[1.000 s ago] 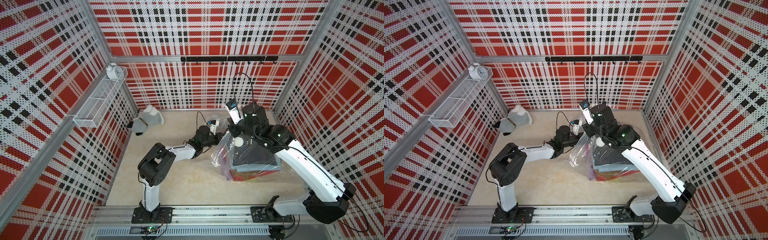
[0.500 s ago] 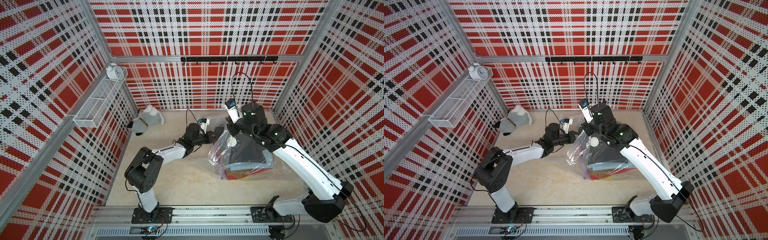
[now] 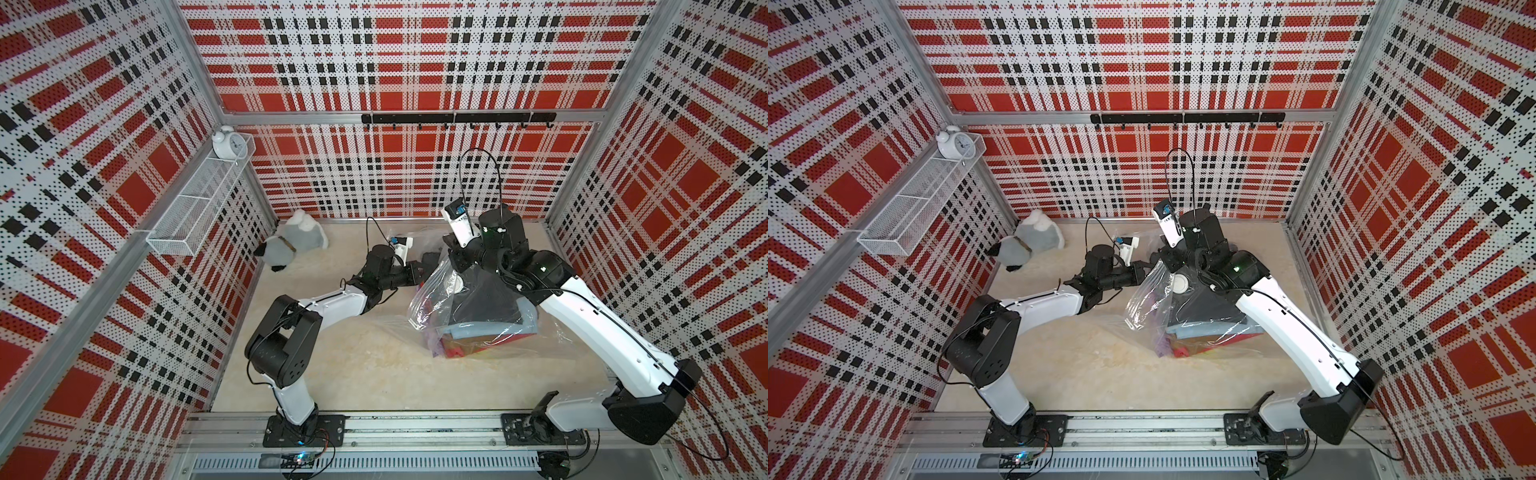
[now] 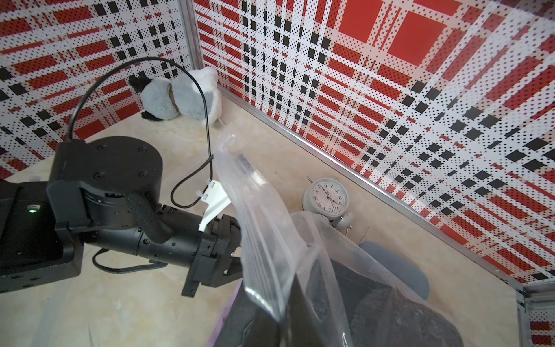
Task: Take the trousers out of the vacuum bag
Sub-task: Take out the trousers from the vacuum bag.
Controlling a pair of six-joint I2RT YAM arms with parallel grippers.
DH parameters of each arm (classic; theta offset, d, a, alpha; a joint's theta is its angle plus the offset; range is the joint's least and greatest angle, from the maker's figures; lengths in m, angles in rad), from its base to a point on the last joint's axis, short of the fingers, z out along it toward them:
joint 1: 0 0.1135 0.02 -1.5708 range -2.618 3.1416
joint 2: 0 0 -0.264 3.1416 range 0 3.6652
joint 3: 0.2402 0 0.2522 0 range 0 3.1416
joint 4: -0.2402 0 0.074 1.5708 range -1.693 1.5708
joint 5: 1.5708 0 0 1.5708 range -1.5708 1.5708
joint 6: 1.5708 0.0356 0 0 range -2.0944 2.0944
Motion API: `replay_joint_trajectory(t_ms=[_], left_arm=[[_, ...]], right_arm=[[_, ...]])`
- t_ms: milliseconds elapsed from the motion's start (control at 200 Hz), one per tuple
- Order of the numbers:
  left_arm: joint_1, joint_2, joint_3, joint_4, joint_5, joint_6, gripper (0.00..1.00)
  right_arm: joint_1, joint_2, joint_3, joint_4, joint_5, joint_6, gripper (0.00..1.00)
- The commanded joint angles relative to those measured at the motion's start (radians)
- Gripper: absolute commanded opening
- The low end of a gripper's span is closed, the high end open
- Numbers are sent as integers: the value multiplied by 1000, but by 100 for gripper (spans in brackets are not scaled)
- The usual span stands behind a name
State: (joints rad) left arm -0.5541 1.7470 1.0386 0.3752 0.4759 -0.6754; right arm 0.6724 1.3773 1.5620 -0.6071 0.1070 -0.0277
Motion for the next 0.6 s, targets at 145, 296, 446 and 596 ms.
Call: replay_joint_trajectory(t_ms=[145, 296, 446, 596], left_arm=[[-88, -12, 14, 84, -56, 86, 10], [-132, -12, 16, 70, -86, 96, 5], [-122, -51, -25, 55, -114, 63, 0], [-77, -147, -106, 35, -144, 38, 0]], right_arm=[[-10, 94, 74, 117, -70, 65, 0], [-10, 174, 145, 129, -53, 67, 0], [-12, 214, 179, 130, 20, 59, 0], [-26, 216, 168, 122, 34, 56, 0]])
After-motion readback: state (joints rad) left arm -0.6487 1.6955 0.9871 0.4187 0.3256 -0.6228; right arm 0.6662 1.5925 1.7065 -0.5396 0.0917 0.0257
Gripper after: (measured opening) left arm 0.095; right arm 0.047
